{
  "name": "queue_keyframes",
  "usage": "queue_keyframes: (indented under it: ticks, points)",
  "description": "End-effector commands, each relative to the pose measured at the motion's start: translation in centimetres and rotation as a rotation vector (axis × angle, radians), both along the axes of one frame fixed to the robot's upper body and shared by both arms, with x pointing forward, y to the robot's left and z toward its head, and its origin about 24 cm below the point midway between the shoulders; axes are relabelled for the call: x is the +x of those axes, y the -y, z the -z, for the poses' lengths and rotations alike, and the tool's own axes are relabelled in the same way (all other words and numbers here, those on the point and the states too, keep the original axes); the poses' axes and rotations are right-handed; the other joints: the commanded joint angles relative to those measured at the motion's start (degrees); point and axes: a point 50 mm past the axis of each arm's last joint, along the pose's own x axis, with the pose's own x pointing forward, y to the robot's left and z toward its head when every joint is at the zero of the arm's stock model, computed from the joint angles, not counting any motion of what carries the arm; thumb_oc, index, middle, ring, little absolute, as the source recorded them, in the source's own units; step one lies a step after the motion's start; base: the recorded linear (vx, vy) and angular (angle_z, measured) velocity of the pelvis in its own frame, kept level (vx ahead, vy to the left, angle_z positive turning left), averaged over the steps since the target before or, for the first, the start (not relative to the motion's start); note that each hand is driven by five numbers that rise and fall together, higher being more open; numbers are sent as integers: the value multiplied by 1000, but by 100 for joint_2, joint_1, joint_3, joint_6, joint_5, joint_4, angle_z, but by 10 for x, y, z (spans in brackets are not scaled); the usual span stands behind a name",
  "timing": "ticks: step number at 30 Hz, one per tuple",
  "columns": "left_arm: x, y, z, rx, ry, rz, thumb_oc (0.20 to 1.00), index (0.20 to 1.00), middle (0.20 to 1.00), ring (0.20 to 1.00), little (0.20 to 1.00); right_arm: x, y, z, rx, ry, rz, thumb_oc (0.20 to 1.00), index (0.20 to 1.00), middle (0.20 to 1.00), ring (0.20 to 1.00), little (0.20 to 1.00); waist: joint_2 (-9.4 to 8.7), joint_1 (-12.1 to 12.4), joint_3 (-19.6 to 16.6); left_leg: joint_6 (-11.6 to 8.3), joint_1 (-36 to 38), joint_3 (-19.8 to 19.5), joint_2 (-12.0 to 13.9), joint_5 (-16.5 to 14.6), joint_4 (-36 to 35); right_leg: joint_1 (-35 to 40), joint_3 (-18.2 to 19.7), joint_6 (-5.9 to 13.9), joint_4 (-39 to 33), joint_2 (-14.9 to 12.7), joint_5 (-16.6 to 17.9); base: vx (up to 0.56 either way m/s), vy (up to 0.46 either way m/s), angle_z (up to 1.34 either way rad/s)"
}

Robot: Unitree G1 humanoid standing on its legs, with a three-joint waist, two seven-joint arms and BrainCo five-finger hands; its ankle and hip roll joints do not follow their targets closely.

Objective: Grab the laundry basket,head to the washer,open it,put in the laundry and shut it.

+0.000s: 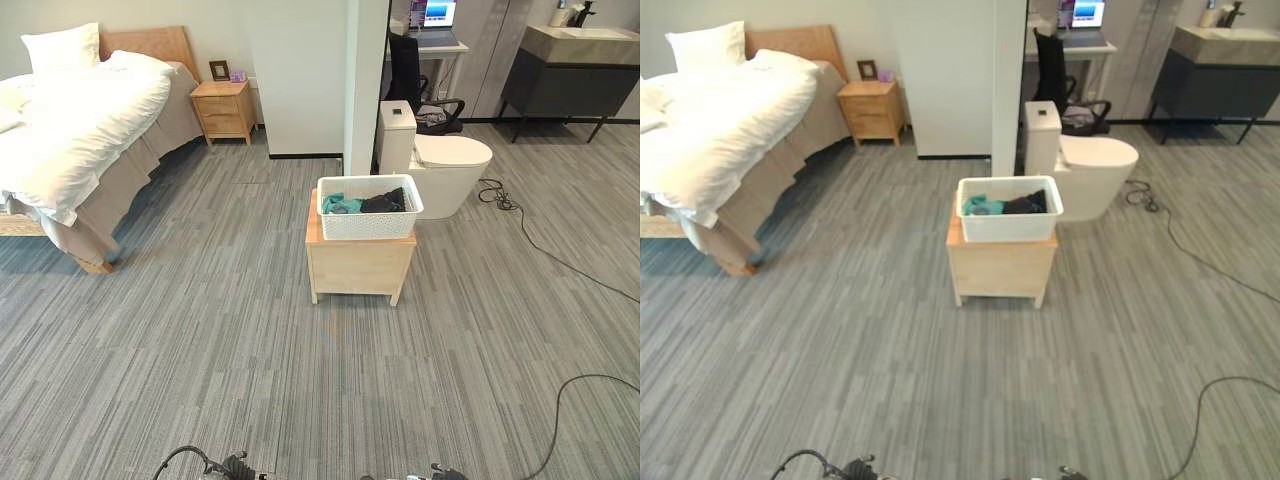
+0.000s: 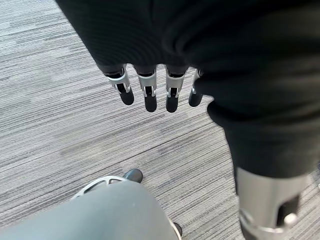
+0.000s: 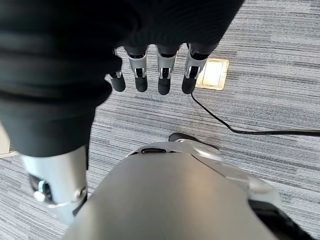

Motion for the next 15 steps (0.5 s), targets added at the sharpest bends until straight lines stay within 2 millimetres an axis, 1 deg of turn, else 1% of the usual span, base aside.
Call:
queue_keyframes:
  ticks: [1,2,3,5,7,8,9,11,15]
  points:
    - [-5,-14,-1,25,-12,-32,1000,1000,1000,1000,1000,-4,-16,4,39,-47,-21,1000,1000,1000,1000,1000,-260,-120,142,-310,432,-45,-141,127,-639,1316,-102,868,-2045,-521,1259,11,-11,-4]
    - [-8,-16,-1,27,-21,-58,1000,1000,1000,1000,1000,-11,-15,6,39,-87,-26,1000,1000,1000,1000,1000,-272,-94,118,-313,436,-51,-136,127,-639,1327,-117,864,-2045,-519,1248,11,-11,-6]
    - [-8,-16,-1,27,-21,-58,1000,1000,1000,1000,1000,-11,-15,6,39,-87,-26,1000,1000,1000,1000,1000,-272,-95,118,-313,436,-52,-136,127,-639,1327,-118,864,-2045,-519,1247,11,-21,-7]
    - [-7,-16,-1,24,-19,-57,1000,1000,1000,1000,1000,-9,-17,6,23,-81,-85,1000,1000,1000,1000,1000,-285,-72,107,-313,431,-74,-132,139,-639,1336,-141,858,-2045,-514,1239,1,-9,-2]
    - [-8,-14,0,47,-30,23,1000,1000,1000,1000,1000,0,-18,4,-4,-45,-164,1000,1000,1000,1000,1000,-291,-102,125,-315,423,-53,-130,149,-639,1313,-125,862,-2045,-507,1265,0,0,0]
    - [-8,-14,0,47,-30,23,1000,1000,1000,1000,1000,0,-18,4,-4,-45,-164,1000,1000,1000,1000,1000,-291,-102,125,-315,423,-52,-130,149,-639,1312,-124,862,-2045,-507,1266,-44,-19,0]
    - [-3,-15,-2,45,-6,2,1000,1000,1000,1000,1000,0,-19,4,-8,-44,-176,1000,1000,1000,1000,1000,-302,-107,159,-318,408,-47,-121,161,-639,1287,-115,860,-2045,-499,1280,-40,-16,-1]
    - [0,-12,-2,7,14,-36,1000,1000,1000,1000,1000,-1,-17,4,22,-37,-108,1000,1000,1000,1000,1000,-294,-121,172,-326,391,-47,-117,172,-639,1264,-114,864,-2045,-503,1301,-25,-7,-1]
    - [1,-8,-2,-12,15,-51,1000,1000,1000,1000,1000,-3,-13,4,6,-53,-109,1000,1000,1000,1000,1000,-280,-115,184,-322,383,-55,-111,181,-639,1256,-122,862,-2045,-502,1317,0,0,0]
